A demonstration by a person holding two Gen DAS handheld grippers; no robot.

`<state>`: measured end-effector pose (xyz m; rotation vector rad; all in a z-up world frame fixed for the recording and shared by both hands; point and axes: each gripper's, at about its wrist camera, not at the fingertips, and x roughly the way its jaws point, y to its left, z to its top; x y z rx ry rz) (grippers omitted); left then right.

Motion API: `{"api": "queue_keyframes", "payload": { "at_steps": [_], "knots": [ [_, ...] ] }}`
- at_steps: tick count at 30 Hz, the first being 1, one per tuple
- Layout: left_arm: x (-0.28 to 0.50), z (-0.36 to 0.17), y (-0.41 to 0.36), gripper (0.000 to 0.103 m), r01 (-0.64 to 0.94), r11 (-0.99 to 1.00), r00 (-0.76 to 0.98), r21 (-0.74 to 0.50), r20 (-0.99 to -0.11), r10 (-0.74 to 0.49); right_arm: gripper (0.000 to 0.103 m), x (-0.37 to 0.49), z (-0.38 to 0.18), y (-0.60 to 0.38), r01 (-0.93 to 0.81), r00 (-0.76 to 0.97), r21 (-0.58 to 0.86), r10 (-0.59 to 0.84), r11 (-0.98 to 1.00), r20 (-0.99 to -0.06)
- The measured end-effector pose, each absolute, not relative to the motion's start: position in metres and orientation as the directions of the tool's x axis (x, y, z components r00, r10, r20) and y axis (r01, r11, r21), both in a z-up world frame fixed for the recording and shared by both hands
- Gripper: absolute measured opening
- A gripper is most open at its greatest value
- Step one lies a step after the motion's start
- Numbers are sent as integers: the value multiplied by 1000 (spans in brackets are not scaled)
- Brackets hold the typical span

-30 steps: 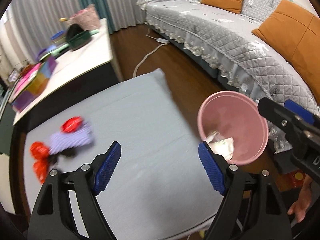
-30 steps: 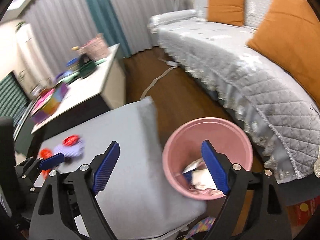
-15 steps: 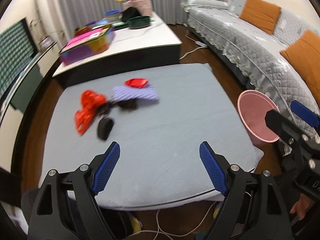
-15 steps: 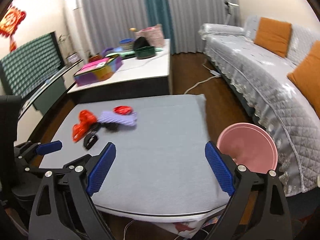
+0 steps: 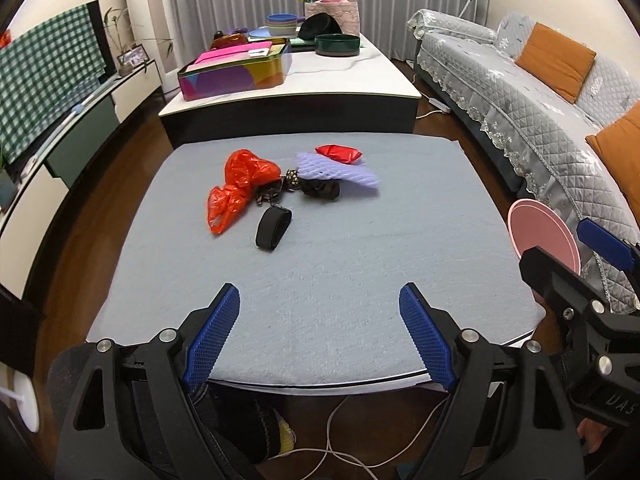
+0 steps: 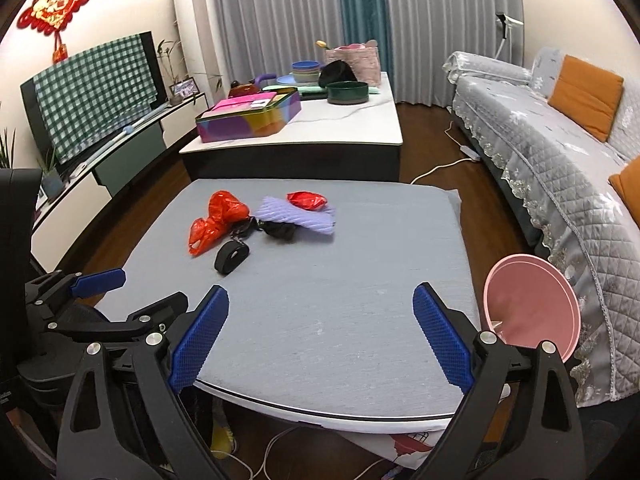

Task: Collect trash
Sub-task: 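Move both tools back over the remaining trash on the table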

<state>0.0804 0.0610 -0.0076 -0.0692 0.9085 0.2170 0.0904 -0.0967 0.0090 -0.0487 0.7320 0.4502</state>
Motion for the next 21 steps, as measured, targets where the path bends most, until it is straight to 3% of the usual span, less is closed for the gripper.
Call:
{"api": "queue_keyframes", "payload": {
  "at_steps": [21],
  "knots": [
    [96,-17,87,80,-244,969,573,36,-801,174,92,123,-4,-79,-400,620,101,350,911,-702]
  ]
}}
